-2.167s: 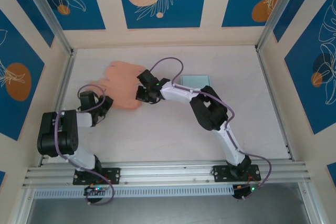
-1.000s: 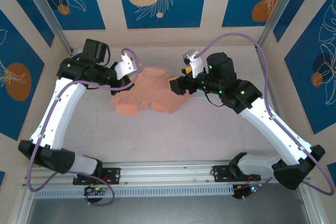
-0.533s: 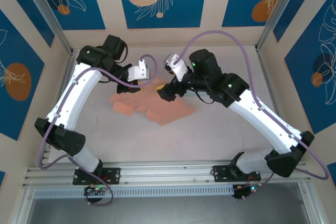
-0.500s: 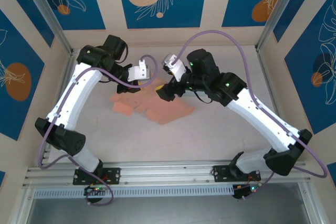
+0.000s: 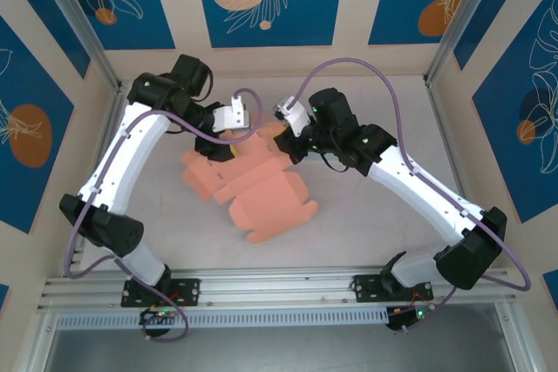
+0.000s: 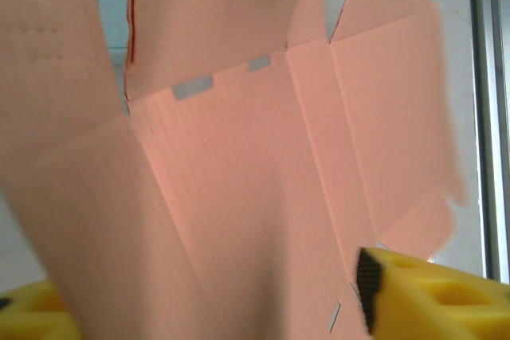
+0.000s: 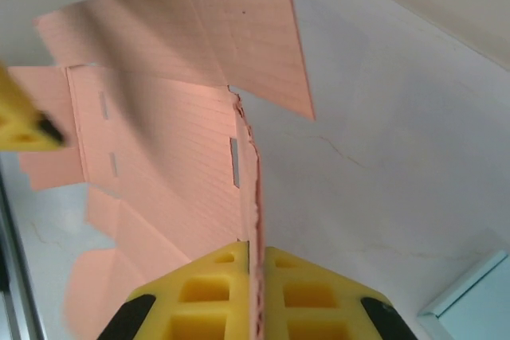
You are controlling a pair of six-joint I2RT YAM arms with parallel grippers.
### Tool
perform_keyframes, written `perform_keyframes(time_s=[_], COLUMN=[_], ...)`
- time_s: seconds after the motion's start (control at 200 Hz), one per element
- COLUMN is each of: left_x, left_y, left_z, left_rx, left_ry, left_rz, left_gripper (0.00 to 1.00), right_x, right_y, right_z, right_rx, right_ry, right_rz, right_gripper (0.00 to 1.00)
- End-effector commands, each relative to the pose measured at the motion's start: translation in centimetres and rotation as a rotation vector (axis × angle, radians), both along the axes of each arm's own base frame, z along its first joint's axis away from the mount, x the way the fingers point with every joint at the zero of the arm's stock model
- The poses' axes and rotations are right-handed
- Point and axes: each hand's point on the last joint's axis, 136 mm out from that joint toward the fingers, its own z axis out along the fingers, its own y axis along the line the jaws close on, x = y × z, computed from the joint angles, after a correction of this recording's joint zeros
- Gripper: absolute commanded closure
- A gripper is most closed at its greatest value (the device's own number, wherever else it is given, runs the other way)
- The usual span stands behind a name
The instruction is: Fold the paper box
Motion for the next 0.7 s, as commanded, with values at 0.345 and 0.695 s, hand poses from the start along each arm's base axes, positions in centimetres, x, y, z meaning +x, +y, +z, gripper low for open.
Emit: perform_keyframes(time_s=[0.345, 0.695], left_x=[3.7, 8.3], left_y=[0.9, 0.0], left_z=[-1.9, -3.0], left_rx=[-0.151, -0.230], left_ry=[0.017, -0.205], left_rz=[0.043, -0.044], left_gripper=[0.31, 0.31], right_x=[1.4, 0.5], right_y=[-1.4, -0.3], right_z=[-1.2, -2.1], right_rx=[0.281, 0.322], right_ry=[0.072, 0.055], right_rz=[0.015, 0.142], right_gripper=[1.00, 1.00])
